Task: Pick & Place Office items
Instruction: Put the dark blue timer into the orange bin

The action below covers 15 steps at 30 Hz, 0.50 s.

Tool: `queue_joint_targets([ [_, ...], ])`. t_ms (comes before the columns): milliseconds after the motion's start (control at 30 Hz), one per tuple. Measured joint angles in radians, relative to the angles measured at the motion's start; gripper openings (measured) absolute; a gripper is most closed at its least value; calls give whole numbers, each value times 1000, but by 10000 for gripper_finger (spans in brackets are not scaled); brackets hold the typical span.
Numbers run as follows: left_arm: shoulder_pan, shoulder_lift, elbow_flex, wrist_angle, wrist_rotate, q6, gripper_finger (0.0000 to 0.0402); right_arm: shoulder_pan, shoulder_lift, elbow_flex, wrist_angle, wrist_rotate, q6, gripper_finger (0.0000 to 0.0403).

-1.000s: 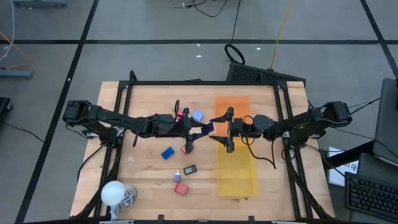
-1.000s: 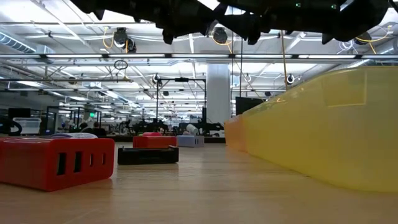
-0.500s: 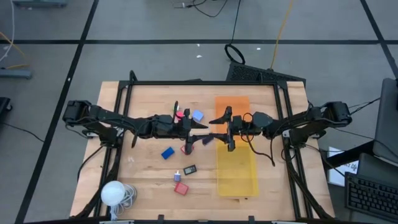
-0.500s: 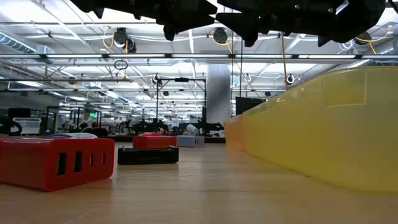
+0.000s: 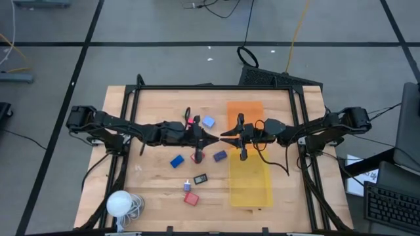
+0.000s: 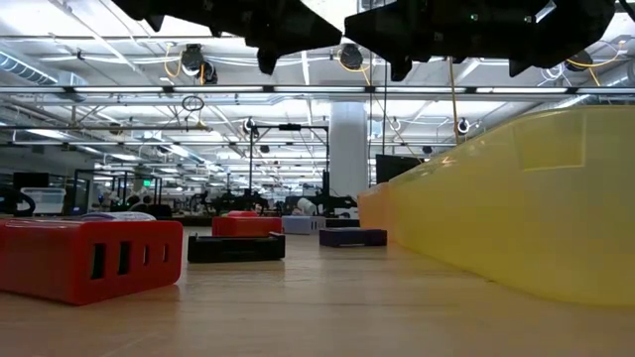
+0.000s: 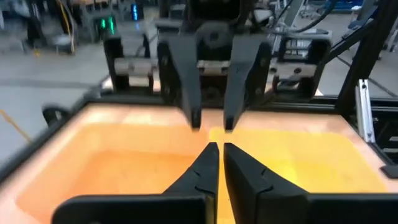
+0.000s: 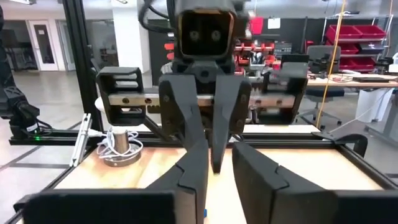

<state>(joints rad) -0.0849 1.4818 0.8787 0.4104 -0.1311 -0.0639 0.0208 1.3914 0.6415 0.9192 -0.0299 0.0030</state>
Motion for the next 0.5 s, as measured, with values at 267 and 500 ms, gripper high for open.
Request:
queue_joint_targets([
  [267, -28, 0, 0, -78, 34, -183, 90, 0, -117, 0, -167, -1, -103, 116],
  [500, -65, 56, 3, -168, -30, -230, 238, 0, -291, 0, -348, 3, -115, 214],
])
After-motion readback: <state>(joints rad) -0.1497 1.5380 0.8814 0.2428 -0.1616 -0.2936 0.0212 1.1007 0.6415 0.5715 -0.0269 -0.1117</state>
